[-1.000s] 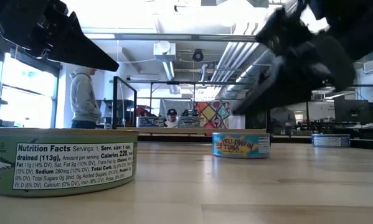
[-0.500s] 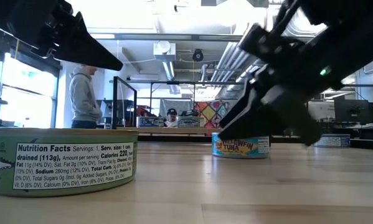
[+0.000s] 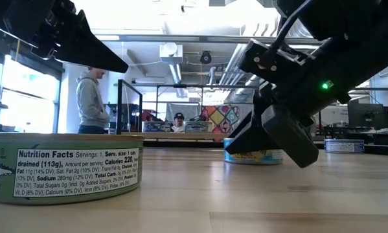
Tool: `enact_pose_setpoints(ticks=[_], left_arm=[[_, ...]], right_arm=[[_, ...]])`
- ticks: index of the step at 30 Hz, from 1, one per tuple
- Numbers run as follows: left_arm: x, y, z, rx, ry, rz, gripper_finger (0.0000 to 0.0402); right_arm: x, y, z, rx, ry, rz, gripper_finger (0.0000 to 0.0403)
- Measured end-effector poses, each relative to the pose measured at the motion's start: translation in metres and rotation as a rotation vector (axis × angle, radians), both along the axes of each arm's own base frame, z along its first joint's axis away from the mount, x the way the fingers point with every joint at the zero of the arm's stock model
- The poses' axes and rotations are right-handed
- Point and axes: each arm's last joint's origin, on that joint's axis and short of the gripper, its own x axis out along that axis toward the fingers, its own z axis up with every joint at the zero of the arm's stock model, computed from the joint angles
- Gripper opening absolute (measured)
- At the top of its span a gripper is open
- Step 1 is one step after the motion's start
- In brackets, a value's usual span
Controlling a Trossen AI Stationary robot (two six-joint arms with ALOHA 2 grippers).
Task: Stack canned seafood by type on shelf
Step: Put the Green-blue tuna can on the shelf
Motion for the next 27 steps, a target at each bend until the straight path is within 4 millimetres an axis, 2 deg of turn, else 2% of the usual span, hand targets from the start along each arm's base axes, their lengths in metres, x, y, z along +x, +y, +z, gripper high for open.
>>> enact_pose_setpoints(ticks=[9, 17, 21, 27], left_arm=[[0.0, 0.0, 0.0, 0.0, 0.0, 0.0, 0.0], [0.0, 0.0, 0.0, 0.0, 0.0, -0.001, 0.0], [0.0, 0.0, 0.0, 0.0, 0.0, -0.001, 0.0], [0.0, 0.0, 0.0, 0.0, 0.0, -0.001, 0.0]], right_arm=[[-0.001, 0.002, 0.0, 0.014, 0.004, 0.002, 0.0072], [-0.003, 0.005, -0.001, 0.033, 0.026, 0.026, 0.0006], [-0.006, 0.008, 0.001, 0.033, 0.025, 0.039, 0.0005], [-0.011, 0.017, 0.014, 0.07, 0.012, 0.089, 0.0001]])
